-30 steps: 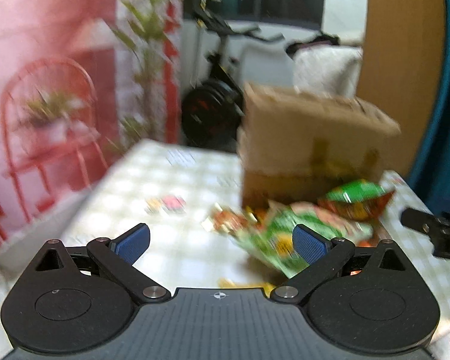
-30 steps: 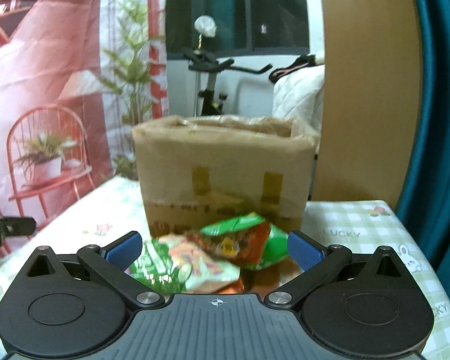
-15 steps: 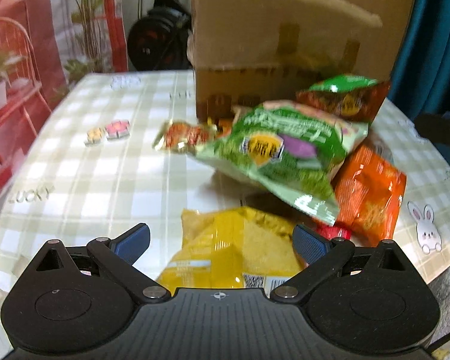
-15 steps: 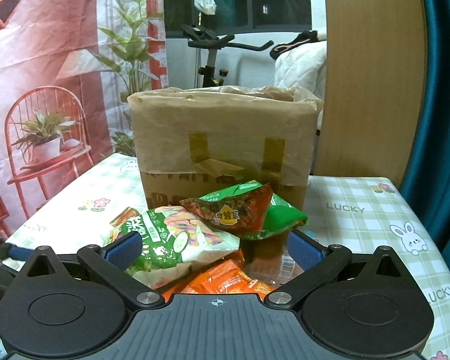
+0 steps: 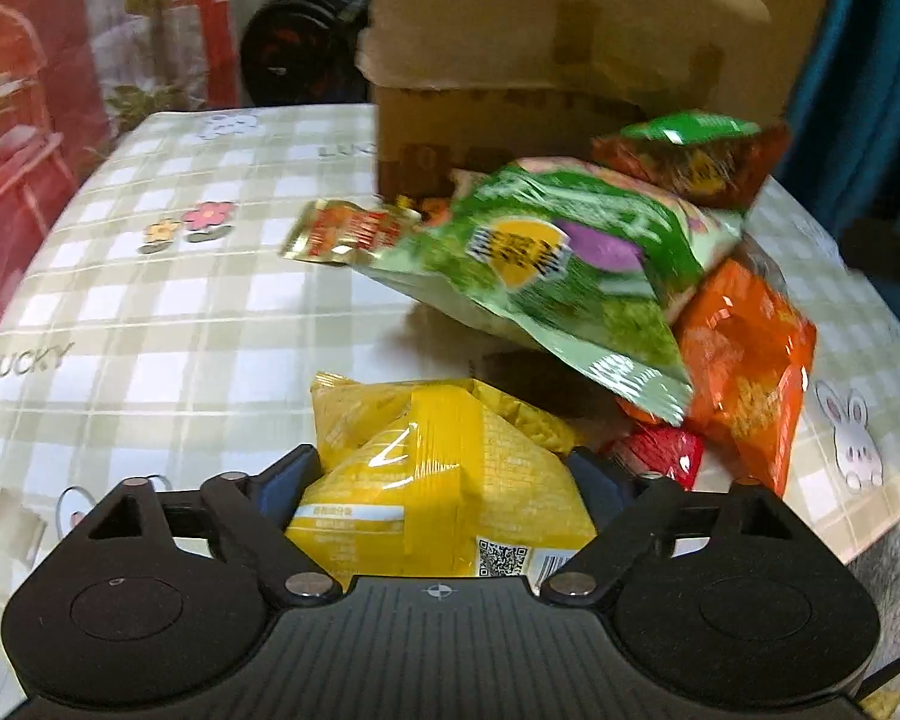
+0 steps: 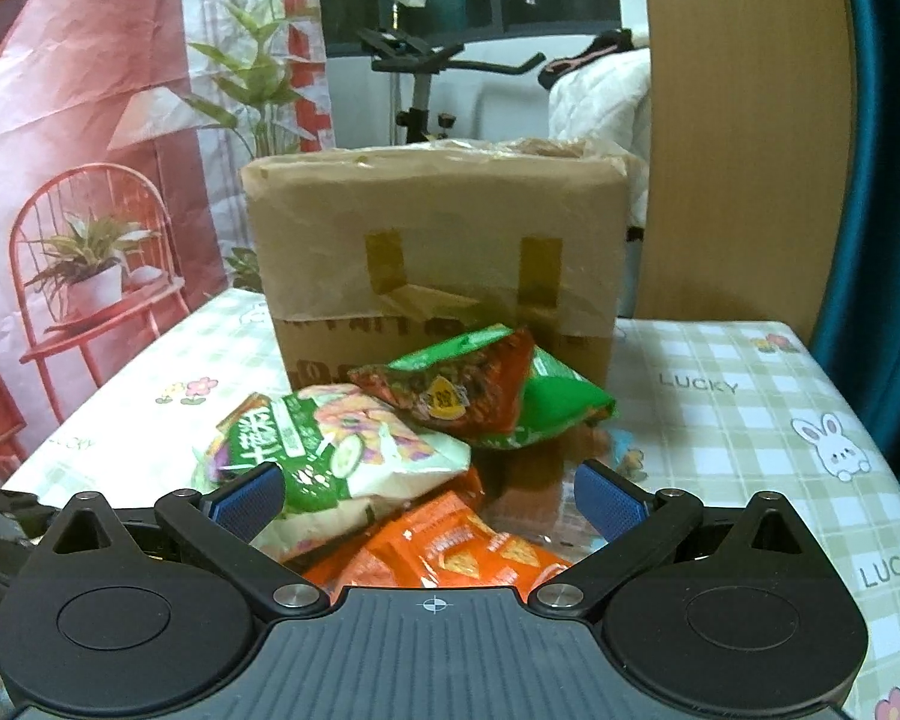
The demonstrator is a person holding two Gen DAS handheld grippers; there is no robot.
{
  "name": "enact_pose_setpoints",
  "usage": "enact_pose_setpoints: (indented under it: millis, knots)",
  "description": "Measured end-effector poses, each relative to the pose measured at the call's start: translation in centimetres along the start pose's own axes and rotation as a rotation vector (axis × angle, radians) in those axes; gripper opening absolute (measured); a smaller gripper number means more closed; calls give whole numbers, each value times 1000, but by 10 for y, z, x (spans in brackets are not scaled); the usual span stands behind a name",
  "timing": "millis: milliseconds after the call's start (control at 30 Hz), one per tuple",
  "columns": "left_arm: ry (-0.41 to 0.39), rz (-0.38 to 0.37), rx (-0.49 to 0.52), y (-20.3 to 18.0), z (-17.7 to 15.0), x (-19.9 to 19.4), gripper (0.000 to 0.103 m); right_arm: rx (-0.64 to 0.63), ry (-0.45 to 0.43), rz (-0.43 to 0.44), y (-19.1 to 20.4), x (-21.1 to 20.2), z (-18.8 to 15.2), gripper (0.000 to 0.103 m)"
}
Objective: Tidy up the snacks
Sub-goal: 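Grasp the yellow chip bag with the left tool while the right tool grasps the orange chip bag, then lift both chip bags over the cardboard box and open both tools to drop them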
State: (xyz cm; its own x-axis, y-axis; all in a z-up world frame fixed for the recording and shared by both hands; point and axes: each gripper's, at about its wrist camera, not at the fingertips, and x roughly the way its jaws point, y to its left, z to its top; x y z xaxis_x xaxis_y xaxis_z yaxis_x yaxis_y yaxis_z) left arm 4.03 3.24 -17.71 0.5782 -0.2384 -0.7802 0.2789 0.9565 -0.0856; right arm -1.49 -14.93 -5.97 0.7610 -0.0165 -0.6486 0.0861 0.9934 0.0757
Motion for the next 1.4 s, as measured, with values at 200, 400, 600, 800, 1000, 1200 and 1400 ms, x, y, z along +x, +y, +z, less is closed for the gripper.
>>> enact_pose_setpoints:
  millis: [200, 400, 600, 800, 1000, 1200, 1400]
  knots:
    - [-93, 21, -105, 19, 7, -32, 87, -211, 68, 25, -1, 24, -6, 102]
    - [-178, 70, -149, 26, 16, -54, 87, -448, 188, 93, 9, 63, -18, 102]
    - [-206, 92, -148, 23, 23, -59, 88, -394, 283, 149, 4, 92, -26, 98]
    - [-236, 105, -143, 22, 24, -65, 88, -355, 246, 164, -5, 81, -32, 84]
    - [-274, 105, -135, 15, 29, -72, 88, -264, 229, 156, -26, 54, -32, 62]
    - [-293, 90, -112, 7, 35, -73, 88, -135, 182, 128, -48, 23, -34, 61]
    - [-325, 74, -104, 0, 39, -75, 88, -21, 117, 20, -76, 1, -34, 61]
